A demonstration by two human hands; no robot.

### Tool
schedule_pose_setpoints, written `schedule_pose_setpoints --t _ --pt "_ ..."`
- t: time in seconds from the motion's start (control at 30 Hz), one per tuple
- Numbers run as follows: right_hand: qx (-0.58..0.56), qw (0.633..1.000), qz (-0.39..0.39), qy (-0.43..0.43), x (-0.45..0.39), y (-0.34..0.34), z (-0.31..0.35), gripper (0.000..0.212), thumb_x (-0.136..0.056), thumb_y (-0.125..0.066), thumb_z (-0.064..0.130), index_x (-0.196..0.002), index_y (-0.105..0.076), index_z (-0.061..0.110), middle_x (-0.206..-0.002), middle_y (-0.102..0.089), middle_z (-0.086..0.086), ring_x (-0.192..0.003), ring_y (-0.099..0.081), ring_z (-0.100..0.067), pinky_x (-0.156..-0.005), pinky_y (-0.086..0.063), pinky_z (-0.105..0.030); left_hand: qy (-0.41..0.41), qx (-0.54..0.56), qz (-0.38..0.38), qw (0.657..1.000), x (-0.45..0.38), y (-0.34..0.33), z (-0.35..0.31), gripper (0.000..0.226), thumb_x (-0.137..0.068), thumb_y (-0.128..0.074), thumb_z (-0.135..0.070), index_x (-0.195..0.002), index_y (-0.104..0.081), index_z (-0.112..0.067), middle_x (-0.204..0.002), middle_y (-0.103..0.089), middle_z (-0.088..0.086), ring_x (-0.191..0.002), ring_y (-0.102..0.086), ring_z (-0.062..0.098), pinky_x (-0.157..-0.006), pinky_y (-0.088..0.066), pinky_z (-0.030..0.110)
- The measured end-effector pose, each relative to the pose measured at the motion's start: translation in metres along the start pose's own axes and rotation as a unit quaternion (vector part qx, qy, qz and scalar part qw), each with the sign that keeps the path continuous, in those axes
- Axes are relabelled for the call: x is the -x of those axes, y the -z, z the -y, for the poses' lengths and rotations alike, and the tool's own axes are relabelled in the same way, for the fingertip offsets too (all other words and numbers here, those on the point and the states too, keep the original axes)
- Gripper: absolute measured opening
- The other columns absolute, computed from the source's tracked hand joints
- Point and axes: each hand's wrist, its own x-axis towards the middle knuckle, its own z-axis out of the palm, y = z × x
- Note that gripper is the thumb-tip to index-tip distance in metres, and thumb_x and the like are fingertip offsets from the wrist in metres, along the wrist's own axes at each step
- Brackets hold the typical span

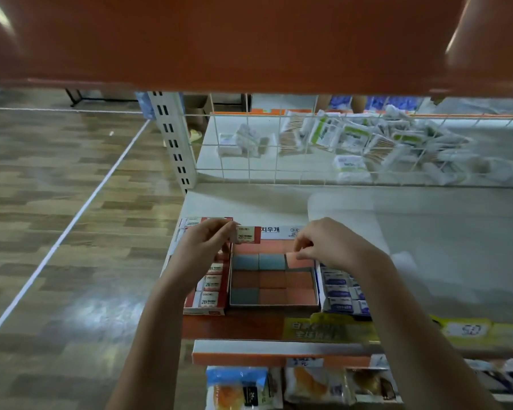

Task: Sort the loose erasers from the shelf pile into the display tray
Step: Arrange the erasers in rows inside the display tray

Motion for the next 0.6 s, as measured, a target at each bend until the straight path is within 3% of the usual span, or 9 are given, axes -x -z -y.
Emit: schedule_pose_setpoints --t 0.2,0.3,0.47,0.6 --pt "-0.009 0.999 -0.038 -0.012 0.0 -0.009 -0.001 0.012 -0.085 -0.066 0.024 -0.093 -0.065 0.015 -0.103 -0.061 0.0 -0.093 -0.058 -0.015 -0.081 -0.047 -0.026 -0.013 -0.026 -0.006 1.0 0.004 0.007 0.002 0.021 -0.095 -0.05 -0.021 -0.088 -0.067 -0.01 -0.069 -0.066 -0.012 -0.06 -0.056 0.003 -0.053 -0.044 0.018" --pt "0.013 0.998 -0.057 -0.007 -0.001 -0.015 -0.001 0.011 -0.086 -0.065 0.023 -0.093 -0.066 0.014 -0.102 -0.053 0.001 -0.091 -0.055 -0.014 -0.075 -0.04 -0.022 -0.019 -0.033 -0.012 0.999 0.007 0.013 0.003 0.019 -0.095 -0.05 -0.019 -0.085 -0.065 -0.016 -0.068 -0.065 -0.016 -0.059 -0.056 0.001 -0.052 -0.043 0.019" --pt "0.01 0.997 -0.074 0.0 -0.001 -0.017 0.0 0.009 -0.087 -0.062 0.019 -0.096 -0.065 0.017 -0.095 -0.059 0.004 -0.085 -0.055 -0.011 -0.076 -0.046 -0.024 -0.008 -0.041 -0.03 0.999 0.017 0.027 0.005 0.018 -0.094 -0.05 -0.019 -0.086 -0.065 -0.016 -0.065 -0.064 -0.011 -0.06 -0.056 0.007 -0.052 -0.042 0.019" --pt "0.001 0.992 -0.118 0.039 -0.003 -0.017 0.015 0.012 -0.09 -0.058 0.021 -0.1 -0.064 0.019 -0.096 -0.061 0.005 -0.086 -0.055 -0.009 -0.078 -0.046 -0.023 0.0 -0.079 -0.05 0.996 0.029 0.041 0.005 0.013 -0.093 -0.053 -0.017 -0.089 -0.065 -0.017 -0.067 -0.063 -0.006 -0.052 -0.053 -0.002 -0.049 -0.041 0.013"
